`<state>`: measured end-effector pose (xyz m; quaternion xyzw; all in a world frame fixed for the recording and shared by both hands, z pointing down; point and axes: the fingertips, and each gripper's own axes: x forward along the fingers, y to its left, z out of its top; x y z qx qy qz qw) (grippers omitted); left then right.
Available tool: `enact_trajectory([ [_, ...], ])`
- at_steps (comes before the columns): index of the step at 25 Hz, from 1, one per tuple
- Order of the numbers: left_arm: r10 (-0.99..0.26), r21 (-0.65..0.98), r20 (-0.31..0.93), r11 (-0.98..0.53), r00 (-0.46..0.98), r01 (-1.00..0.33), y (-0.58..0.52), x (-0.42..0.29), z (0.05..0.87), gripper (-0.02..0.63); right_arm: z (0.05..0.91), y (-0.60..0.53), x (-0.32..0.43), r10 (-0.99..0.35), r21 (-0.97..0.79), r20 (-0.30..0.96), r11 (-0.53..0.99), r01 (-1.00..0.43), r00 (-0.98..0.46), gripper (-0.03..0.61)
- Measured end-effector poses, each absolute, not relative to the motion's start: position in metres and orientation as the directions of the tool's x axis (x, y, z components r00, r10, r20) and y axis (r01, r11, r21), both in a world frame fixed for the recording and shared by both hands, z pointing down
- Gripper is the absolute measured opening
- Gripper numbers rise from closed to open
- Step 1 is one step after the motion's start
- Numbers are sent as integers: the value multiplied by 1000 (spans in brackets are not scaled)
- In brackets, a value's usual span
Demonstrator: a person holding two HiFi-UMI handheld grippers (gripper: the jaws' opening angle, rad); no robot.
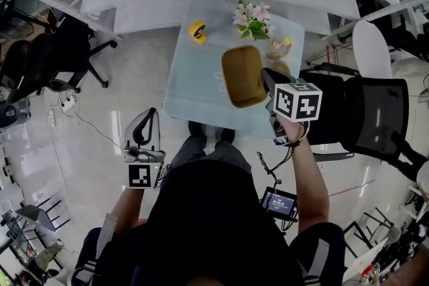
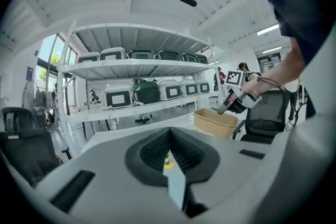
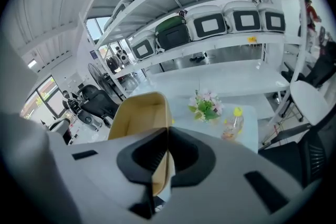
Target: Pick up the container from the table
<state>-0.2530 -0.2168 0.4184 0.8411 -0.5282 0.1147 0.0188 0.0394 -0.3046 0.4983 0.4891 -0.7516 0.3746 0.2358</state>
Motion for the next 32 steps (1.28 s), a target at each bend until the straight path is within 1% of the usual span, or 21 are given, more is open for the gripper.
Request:
enact_trajectory([
  [13, -885, -95, 169, -452, 433, -887, -206, -242, 401, 5, 441, -270, 45, -677, -348, 606, 246, -904, -418, 11],
  [20, -881, -95, 145, -466, 451, -880, -202, -233, 390, 5, 405, -247, 53, -780, -334, 487, 251, -909, -394, 11],
  [32, -870, -80, 102, -490, 482, -868, -191, -216, 365, 5, 362, -202, 65, -913, -219, 291, 226, -949, -285, 11],
])
